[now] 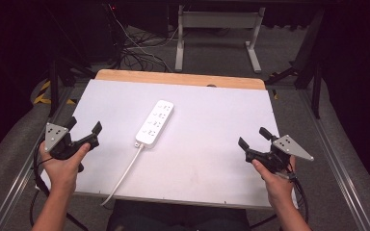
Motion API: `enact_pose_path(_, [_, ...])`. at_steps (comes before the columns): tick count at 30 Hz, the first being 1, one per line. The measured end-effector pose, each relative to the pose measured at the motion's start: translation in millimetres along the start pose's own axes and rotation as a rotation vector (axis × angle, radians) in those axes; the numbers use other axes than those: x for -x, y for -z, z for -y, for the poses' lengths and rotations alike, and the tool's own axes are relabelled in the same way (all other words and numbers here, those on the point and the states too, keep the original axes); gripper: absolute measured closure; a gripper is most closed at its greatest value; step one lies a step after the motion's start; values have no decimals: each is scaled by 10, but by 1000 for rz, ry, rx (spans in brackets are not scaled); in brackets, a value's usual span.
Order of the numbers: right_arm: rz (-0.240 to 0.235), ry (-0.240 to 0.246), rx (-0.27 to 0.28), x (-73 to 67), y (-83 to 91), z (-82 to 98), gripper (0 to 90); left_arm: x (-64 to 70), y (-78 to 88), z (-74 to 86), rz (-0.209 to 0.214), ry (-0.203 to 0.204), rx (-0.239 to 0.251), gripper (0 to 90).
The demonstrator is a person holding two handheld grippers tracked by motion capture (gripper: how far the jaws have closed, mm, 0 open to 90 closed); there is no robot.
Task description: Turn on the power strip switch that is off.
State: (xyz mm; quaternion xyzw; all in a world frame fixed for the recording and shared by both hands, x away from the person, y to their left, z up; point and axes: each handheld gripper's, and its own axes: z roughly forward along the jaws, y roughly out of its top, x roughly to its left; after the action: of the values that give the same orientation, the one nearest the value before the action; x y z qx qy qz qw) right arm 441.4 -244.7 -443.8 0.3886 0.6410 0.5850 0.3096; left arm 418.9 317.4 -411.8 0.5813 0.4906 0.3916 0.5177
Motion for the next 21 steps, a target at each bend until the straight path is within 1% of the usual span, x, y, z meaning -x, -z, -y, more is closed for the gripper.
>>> enact_pose_path(4, [-4,-3,4,-9,2,-1,117,-10,-1,11,3,0,-5,126])
enact_pose_path(7, [3,-6,7,-6,14,-4,117,-25,-1,13,2,5,-4,126])
enact_pose_path(12, [3,-4,3,-6,12,-2,117,-45,-11,20,1,22,-10,127])
enact_pose_path(21, [-1,-1,3,-2,11,-2,117,-48,-22,34,2,21,-18,126])
